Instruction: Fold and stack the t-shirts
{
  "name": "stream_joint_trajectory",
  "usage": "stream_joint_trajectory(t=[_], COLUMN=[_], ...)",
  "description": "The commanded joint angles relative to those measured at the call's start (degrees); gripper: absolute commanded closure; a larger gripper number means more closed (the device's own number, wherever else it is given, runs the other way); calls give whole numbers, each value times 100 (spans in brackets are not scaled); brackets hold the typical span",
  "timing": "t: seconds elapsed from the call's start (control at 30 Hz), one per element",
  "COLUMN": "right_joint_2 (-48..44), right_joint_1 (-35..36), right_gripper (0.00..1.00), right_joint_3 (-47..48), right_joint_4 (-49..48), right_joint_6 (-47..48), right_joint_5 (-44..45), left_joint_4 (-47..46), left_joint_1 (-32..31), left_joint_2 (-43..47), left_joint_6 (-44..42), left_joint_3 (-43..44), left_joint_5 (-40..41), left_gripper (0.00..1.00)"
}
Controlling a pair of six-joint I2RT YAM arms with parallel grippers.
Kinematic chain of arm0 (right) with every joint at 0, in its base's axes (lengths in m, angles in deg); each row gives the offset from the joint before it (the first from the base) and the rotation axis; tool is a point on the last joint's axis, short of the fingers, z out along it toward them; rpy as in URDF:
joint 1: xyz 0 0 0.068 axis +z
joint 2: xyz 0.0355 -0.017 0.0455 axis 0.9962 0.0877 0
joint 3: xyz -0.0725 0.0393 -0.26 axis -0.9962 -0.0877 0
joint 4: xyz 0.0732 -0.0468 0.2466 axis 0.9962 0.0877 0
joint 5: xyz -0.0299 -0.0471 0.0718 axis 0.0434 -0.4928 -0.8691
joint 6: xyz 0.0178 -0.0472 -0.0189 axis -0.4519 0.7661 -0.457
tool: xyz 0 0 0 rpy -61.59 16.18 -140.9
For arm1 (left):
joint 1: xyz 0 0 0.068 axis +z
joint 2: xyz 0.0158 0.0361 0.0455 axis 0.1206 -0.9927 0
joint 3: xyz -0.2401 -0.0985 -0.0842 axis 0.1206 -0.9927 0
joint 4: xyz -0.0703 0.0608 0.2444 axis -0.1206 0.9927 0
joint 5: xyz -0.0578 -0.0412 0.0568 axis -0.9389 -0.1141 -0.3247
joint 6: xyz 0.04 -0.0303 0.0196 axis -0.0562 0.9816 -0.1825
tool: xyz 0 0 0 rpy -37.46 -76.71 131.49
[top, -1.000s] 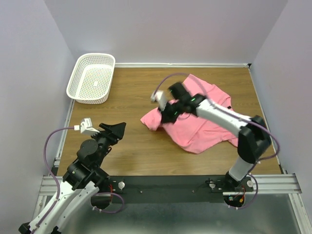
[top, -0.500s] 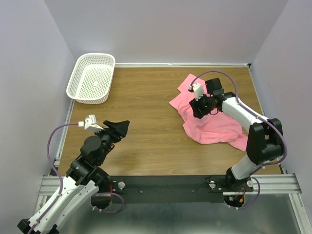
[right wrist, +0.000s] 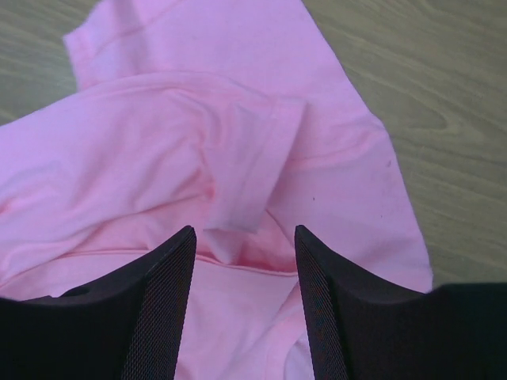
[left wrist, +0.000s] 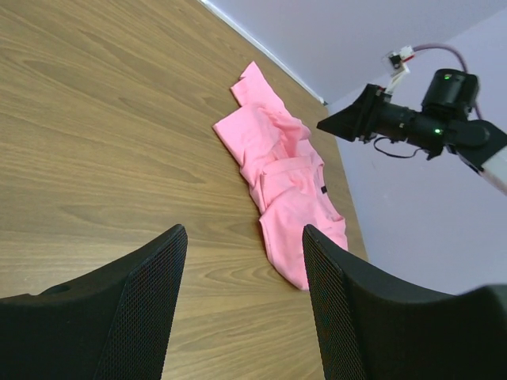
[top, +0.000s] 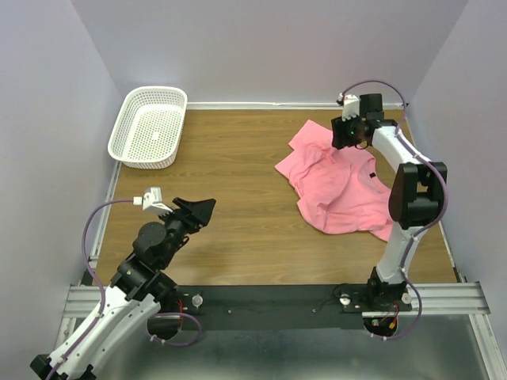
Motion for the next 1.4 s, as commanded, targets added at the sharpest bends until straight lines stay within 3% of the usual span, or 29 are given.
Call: stream_joint_trajectory(t=[0.0, 0.13, 0.3, 0.37, 0.43, 0.57, 0.67, 0.7, 0.73, 0.77, 0.83, 0.9, 0.93, 1.17, 1.3, 1.37], right_joint_2=[460, 688, 890, 961, 909, -168, -812, -884, -928, -955, -972, -1025, -1103, -1412, -1648, -1824], right_joint_1=[-181, -199, -208, -199, -138, 502, 1626, 1943, 2563, 2787, 3026, 2957, 2878, 2175, 2095, 2008], right_gripper=[40, 41, 47, 81, 99, 99, 99, 92, 77, 41, 29, 22, 22, 20, 20, 20], right_joint_3=[288, 271, 271, 323, 332, -132, -414, -441, -467, -450, -363, -301, -283, -747, -1449, -1697], right_joint_4=[58, 58, 67, 67, 93, 286, 760, 883, 989, 990, 1025, 1043, 1043, 1043, 1034, 1025], right_joint_6=[-718, -851, -869, -896, -721, 8, 422, 501, 545, 511, 441, 397, 396, 676, 1238, 1284], right_joint_5=[-118, -285, -1128, -1480, -1882, -3166, -4169, -4284, -4293, -4241, -4240, -3979, -3464, -2460, -1605, -1525], left_joint_4=[-188, -347, -514, -523, -497, -356, -207, -163, -154, -136, -84, 30, 66, -257, -1055, -1671], left_joint_1=[9, 9, 0, 9, 0, 0, 0, 0, 0, 0, 9, 0, 9, 9, 0, 0], left_joint_2=[-4, -48, -145, -163, -154, -93, 13, 48, 127, 171, 233, 242, 233, -91, -1293, -2365], left_joint_6=[-71, -71, -18, -27, -44, -71, -18, 8, 52, 78, 96, 96, 87, 306, 509, 667], left_joint_3=[-118, -241, -338, -329, -311, -250, -206, -206, -206, -206, -188, -118, -100, -293, -460, -365], left_joint_5=[-166, -228, -316, -325, -325, -202, -35, 0, 53, 71, 80, 97, 141, 107, -367, -492], left_gripper=[32, 32, 32, 32, 32, 32, 32, 32, 32, 32, 32, 32, 32, 32, 33, 35])
